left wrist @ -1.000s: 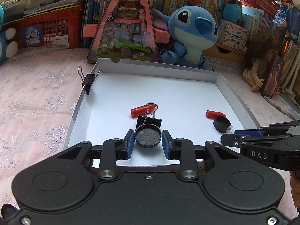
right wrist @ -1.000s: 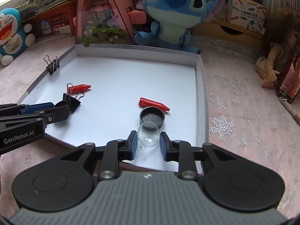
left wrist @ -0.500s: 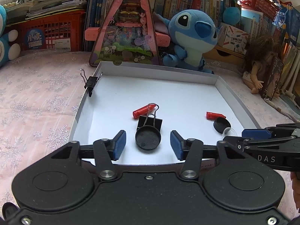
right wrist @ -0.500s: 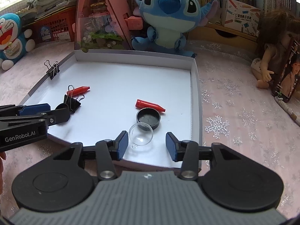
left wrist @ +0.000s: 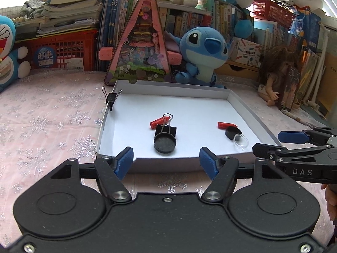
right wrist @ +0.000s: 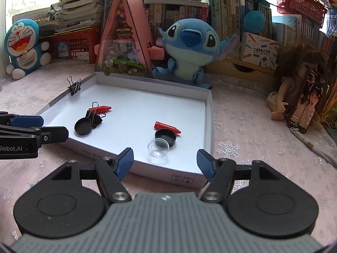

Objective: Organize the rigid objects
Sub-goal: 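Move the left tool toward the blue hair clip while the right tool approaches a black lid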

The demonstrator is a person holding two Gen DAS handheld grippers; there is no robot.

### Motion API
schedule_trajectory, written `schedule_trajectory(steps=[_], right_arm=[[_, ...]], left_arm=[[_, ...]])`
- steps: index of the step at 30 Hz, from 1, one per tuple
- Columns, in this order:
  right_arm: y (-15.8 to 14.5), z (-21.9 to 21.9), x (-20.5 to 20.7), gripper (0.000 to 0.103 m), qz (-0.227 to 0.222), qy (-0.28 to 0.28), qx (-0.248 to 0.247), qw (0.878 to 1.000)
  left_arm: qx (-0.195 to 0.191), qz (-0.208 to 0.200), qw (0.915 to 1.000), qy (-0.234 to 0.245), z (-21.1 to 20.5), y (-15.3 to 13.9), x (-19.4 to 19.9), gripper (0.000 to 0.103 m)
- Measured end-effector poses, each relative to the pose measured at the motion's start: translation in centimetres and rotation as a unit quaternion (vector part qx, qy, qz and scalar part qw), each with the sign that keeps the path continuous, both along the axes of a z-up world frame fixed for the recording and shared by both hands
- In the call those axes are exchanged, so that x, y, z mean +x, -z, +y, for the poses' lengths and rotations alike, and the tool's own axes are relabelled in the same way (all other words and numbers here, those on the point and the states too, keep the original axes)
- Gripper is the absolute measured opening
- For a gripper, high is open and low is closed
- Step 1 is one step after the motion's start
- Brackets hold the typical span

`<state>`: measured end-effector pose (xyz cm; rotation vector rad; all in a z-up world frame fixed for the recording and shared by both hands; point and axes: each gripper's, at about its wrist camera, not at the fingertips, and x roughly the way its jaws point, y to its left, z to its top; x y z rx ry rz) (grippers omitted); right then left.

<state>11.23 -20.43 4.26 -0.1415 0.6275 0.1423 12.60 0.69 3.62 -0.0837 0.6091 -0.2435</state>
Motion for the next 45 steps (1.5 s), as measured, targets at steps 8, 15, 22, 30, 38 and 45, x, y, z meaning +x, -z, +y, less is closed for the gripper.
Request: schedule_trajectory(steps=[8, 15, 22, 30, 38, 45], right_arm=[[0.4, 1.0, -3.9, 0.081, -0.028, -0.022, -0.008, 0.999], [0.8, 1.7, -6.7, 0.083, -0.047, -0.032, -0.026, 0.998], [1.6, 1.8, -9.2, 0.083, -0.055, -0.031, -0.028, 0.998], [2.9, 2.1, -11.0, 0.083, -0.059, -0.028, -0.031, 0.997], [4.2, 2.0, -11.7, 0.083, -0.047, -0.020, -0.023, 0.998], [4.7, 2.0, -12.2, 0.083, -0.043, -0.020, -0.021, 0.999]], left_arm=[[0.007, -0.012, 0.9996, 0.026, 0.0, 0.0, -3.7, 0.070], [0.015, -0.011, 0.9990, 0.042, -0.1, 0.8, -6.2, 0.071], [0.016, 0.005, 0.9986, 0.051, 0.2, 2.1, -7.7, 0.071], [0.016, 0.009, 0.9985, 0.051, 0.4, 3.1, -8.5, 0.070], [0.033, -0.003, 0.9981, 0.052, 0.1, 3.4, -9.2, 0.070], [0.042, -0.008, 0.9977, 0.053, -0.3, 3.7, -9.2, 0.069]])
